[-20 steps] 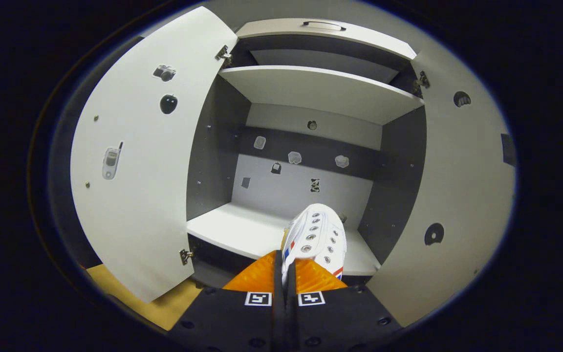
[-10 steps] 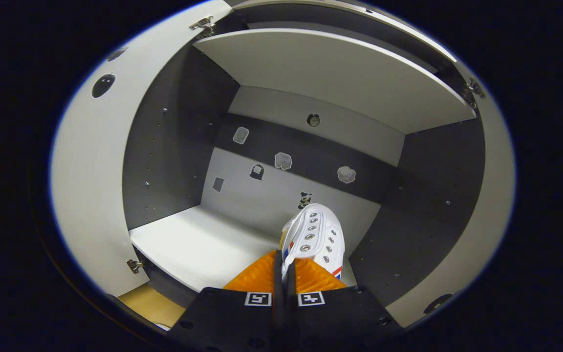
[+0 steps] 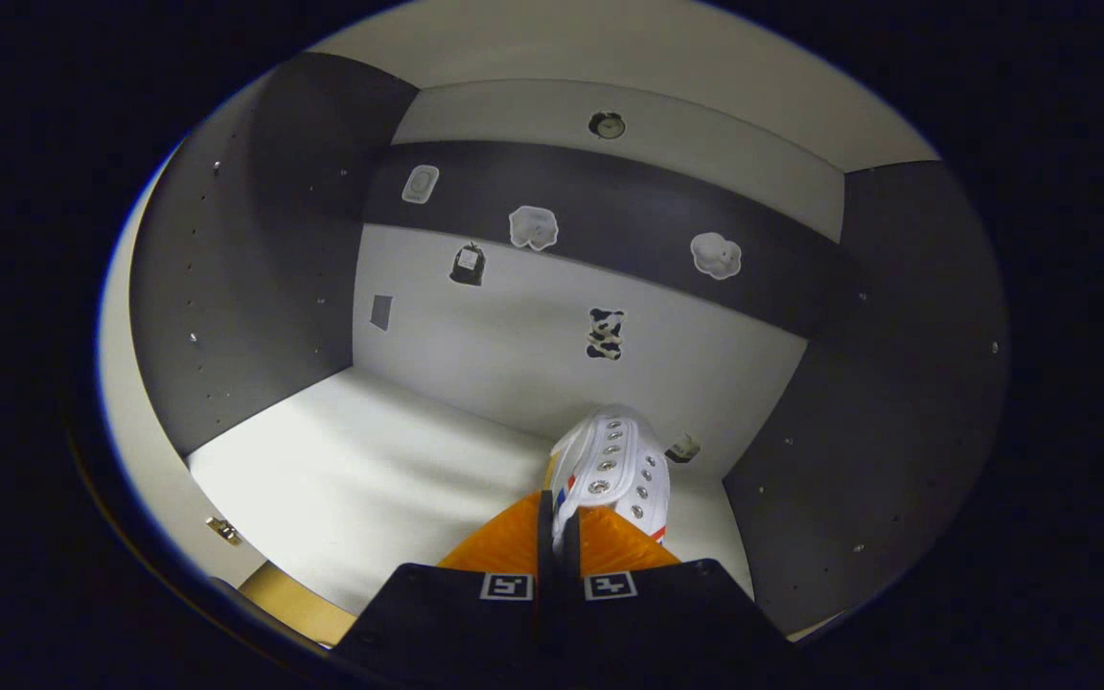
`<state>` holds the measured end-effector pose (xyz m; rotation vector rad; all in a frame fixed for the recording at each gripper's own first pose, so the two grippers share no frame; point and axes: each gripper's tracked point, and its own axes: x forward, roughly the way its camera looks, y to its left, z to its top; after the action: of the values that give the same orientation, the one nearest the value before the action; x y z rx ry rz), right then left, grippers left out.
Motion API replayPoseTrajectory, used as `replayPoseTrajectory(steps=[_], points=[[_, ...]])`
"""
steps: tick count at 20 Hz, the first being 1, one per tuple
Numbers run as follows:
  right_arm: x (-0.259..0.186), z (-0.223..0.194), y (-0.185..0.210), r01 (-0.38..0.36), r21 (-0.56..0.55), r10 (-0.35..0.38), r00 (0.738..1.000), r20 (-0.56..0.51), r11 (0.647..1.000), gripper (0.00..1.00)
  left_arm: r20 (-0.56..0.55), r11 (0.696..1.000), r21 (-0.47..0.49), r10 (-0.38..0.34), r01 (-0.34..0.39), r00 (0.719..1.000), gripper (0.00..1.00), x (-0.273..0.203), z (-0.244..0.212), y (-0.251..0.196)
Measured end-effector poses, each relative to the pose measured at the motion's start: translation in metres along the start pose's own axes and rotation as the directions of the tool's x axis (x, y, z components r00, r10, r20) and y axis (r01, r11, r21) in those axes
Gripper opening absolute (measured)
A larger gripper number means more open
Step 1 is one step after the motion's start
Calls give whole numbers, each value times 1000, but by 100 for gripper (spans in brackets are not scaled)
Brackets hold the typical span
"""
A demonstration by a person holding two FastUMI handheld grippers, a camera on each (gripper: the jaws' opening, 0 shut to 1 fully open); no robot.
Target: Grab one shoe with the right hand and put it into the shoe cabinet, grab the other shoe with the left hand and put it into the shoe cabinet; then close the right door with the right hand and the left door with the left hand.
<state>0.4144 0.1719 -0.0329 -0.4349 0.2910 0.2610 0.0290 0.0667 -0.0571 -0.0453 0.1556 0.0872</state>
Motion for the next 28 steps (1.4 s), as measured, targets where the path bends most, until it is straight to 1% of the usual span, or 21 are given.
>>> replayPoseTrajectory(steps=[2, 4, 5, 8, 9, 10, 11, 13, 14, 15, 16, 17, 18, 21, 24, 26, 28], points=[[20, -12, -1, 0, -20, -1, 999, -39, 1000, 5, 0, 1000, 5, 25, -25, 1000, 98, -1, -3, 3], [30, -27, -1, -3, -4, 2, 995, -96, 1000, 5, -12, 999, 20, 48, -47, 999, 98, -3, -9, 4], [31, -30, 4, -12, 3, 12, 994, -111, 1000, 5, -11, 998, 24, 55, -55, 998, 98, -4, -9, 5], [28, -35, 12, -10, -39, 4, 990, -139, 999, 5, -4, 998, 9, 55, -55, 998, 98, -8, -5, 1], [24, -38, 12, -6, -47, -1, 988, -152, 999, 6, -1, 998, 7, 55, -55, 999, 98, -10, -4, 2], [18, -37, 11, -1, -46, -6, 988, -152, 999, 12, 4, 999, 4, 54, -54, 999, 98, -12, -3, 3], [12, -35, 16, -16, -36, 11, 989, -150, 999, 14, 7, 999, 2, 53, -53, 999, 98, -13, -2, 4], [-8, -31, 22, -46, -7, 45, 988, -147, 999, 43, 5, 999, 10, 54, -54, 999, 98, -15, -6, 6], [-17, -29, 21, -43, -2, 42, 990, -137, 999, 70, -1, 998, 24, 58, -58, 998, 98, -16, -10, 9], [-28, -25, 23, -47, 6, 48, 991, -122, 999, 76, -6, 998, 33, 58, -58, 998, 98, -17, -14, 11], [-40, -23, 23, -43, 14, 44, 993, -107, 999, 77, -14, 998, 30, 53, -53, 998, 98, -17, -19, 12], [-56, -20, 26, -54, 36, 57, 994, -91, 998, 84, -20, 999, 18, 46, -45, 999, 98, -19, -24, 11], [-67, -20, 26, -48, 59, 52, 996, -69, 997, 98, -26, 999, 2, 35, -35, 999, 98, -21, -29, 11], [-117, -17, 28, -29, 132, 23, 999, 45, 991, 98, -60, 1000, -20, 6, -7, 998, 98, -25, -57, 16], [-172, -28, 29, -6, 199, -24, 989, 148, 980, 98, -146, 999, -1, -47, 48, 988, 98, -29, -97, 19], [-205, -41, 32, 0, 195, -42, 977, 210, 981, 98, -186, 997, -2, -71, 72, 980, 98, -28, -120, 23], [-235, -62, 36, 20, 170, -62, 968, 243, 985, 98, -241, 995, -20, -101, 99, 965, 98, -24, -150, 24]])
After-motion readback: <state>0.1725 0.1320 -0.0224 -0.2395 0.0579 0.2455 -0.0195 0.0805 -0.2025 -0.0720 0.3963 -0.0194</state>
